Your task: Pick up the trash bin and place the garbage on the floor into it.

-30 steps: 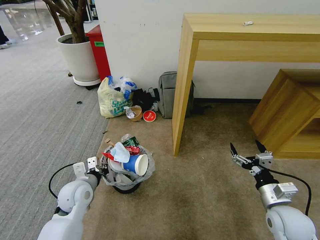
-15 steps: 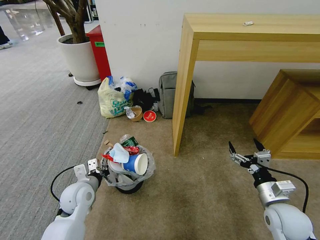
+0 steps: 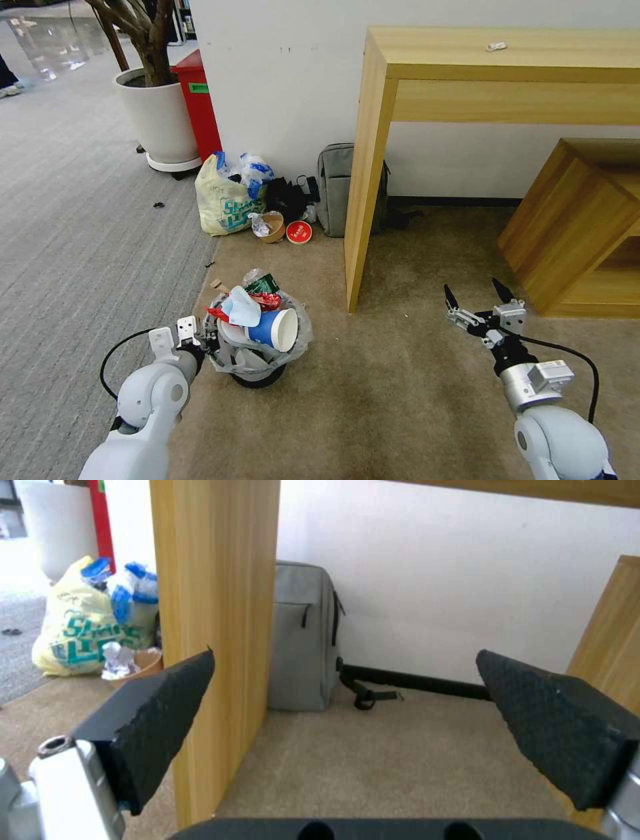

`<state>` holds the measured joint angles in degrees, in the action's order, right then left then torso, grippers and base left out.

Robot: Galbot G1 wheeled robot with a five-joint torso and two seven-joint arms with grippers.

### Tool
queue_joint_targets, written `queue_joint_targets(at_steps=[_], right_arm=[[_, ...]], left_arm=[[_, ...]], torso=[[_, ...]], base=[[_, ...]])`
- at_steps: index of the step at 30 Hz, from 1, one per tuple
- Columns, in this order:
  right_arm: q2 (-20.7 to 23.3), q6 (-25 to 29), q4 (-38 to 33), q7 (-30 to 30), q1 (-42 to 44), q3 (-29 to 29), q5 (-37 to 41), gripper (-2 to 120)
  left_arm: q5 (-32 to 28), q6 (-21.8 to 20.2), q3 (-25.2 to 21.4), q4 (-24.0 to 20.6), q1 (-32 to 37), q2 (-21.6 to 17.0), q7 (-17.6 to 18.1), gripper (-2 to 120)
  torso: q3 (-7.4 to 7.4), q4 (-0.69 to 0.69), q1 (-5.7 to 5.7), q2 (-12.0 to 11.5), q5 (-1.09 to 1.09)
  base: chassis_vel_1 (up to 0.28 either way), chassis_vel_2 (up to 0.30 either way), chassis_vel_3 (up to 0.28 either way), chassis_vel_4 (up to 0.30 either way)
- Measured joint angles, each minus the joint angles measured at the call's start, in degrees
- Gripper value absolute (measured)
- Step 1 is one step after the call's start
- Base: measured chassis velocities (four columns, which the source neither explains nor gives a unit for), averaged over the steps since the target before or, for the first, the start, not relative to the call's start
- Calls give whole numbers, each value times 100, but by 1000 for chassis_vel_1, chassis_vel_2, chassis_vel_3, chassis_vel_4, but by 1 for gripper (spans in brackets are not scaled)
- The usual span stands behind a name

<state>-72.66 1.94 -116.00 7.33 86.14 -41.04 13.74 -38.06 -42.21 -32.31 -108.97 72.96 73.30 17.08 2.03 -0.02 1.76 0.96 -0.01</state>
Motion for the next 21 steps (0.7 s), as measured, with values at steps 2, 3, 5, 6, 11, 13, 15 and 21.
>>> queue_joint_targets(at_steps=[2, 3, 5, 6, 11, 13, 15, 21], right_arm=[[8, 0, -2, -4, -2, 6, 1, 100], [8, 0, -2, -4, -2, 6, 1, 100], [12, 0, -5, -6, -3, 13, 5, 100], [12, 0, -5, -6, -3, 14, 5, 100], [15, 0, 7, -6, -5, 15, 11, 100], [19, 0, 14, -7, -13, 15, 12, 100], [26, 0, 22, -7, -25, 22, 17, 100], [26, 0, 32, -7, -35, 56, 18, 100]], left_arm=[[7, 0, 2, -9, -1, -4, -5, 20], [7, 0, 2, -9, -1, -4, -5, 20], [45, 0, 4, -10, -8, -12, -21, 33], [67, 0, 3, -10, -9, -13, -36, 35], [237, 0, -28, 10, 10, -28, -177, 57], [259, 0, -32, 12, 17, -31, -201, 62], [276, 0, -41, 13, 22, -34, -222, 72], [284, 1, -69, 1, 48, -56, -254, 91]], torso=[[0, 0, 0, 0, 1], [0, 0, 0, 0, 1], [0, 0, 0, 0, 1], [0, 1, 0, 0, 1], [0, 0, 0, 0, 1], [0, 0, 0, 0, 1], [0, 0, 0, 0, 1], [0, 0, 0, 0, 1]], base=[[0, 0, 0, 0], [0, 0, 0, 0], [0, 0, 0, 0], [0, 0, 0, 0], [0, 0, 0, 0], [0, 0, 0, 0], [0, 0, 0, 0], [0, 0, 0, 0]])
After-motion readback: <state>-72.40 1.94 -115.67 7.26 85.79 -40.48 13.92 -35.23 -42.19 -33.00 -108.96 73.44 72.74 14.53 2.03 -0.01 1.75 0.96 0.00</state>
